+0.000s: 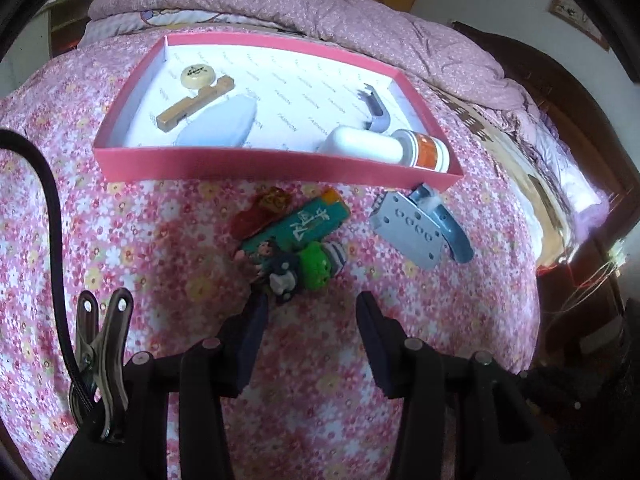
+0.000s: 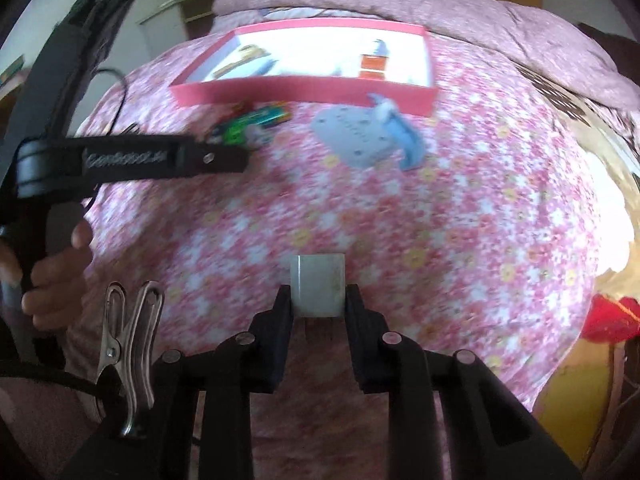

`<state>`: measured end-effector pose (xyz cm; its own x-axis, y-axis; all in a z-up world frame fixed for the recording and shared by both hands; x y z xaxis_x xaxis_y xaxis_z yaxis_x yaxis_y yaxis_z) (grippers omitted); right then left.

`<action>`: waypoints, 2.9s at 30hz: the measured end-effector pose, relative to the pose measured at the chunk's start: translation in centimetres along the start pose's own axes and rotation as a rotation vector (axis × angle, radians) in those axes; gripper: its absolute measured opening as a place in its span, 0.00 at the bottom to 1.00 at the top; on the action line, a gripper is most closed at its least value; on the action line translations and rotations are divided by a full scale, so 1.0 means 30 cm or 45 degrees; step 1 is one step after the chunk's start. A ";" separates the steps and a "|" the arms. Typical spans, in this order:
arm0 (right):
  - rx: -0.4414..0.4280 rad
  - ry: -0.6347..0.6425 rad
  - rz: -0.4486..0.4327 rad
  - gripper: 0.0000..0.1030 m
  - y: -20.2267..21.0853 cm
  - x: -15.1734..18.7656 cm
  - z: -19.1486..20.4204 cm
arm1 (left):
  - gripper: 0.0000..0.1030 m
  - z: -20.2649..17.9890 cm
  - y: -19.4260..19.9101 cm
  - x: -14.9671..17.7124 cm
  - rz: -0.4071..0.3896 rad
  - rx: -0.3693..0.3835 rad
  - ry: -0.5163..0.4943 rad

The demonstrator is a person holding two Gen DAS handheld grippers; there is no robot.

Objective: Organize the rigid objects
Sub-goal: 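Grasp the white charger plug with the right gripper while left grasps the green figurine keychain, then carry the figurine and charger plug into the pink box, opening both grippers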

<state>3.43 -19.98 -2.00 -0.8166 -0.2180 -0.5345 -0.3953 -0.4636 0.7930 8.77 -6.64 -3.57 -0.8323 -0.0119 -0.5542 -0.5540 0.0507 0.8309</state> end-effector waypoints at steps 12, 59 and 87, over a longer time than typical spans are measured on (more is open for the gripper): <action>0.093 -0.026 -0.087 0.26 -0.022 -0.042 -0.079 | 0.51 -0.073 -0.043 -0.057 -0.047 -0.115 -0.020; 0.176 -0.027 -0.150 0.27 -0.022 -0.022 -0.055 | 0.50 0.121 0.061 0.029 -0.216 -0.124 -0.100; -0.033 -0.104 -0.221 0.26 0.038 -0.307 -0.093 | 0.50 0.140 0.064 -0.276 -0.281 -0.108 -0.043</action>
<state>11.69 -20.90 3.00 -0.7690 -0.0625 -0.6362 -0.5232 -0.5102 0.6826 14.68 -2.24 2.42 -0.6903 0.0201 -0.7232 -0.7234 -0.0336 0.6896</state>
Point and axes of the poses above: each gripper's, at about its wrist camera, not at the fingertips, and y roughly against the way its jaws point, z to its left, x to its underside, the point moved 8 cm from there along -y, roughly the way its jaws point, and after that the axes turned 14 degrees about -x, right-handed, at the moved point
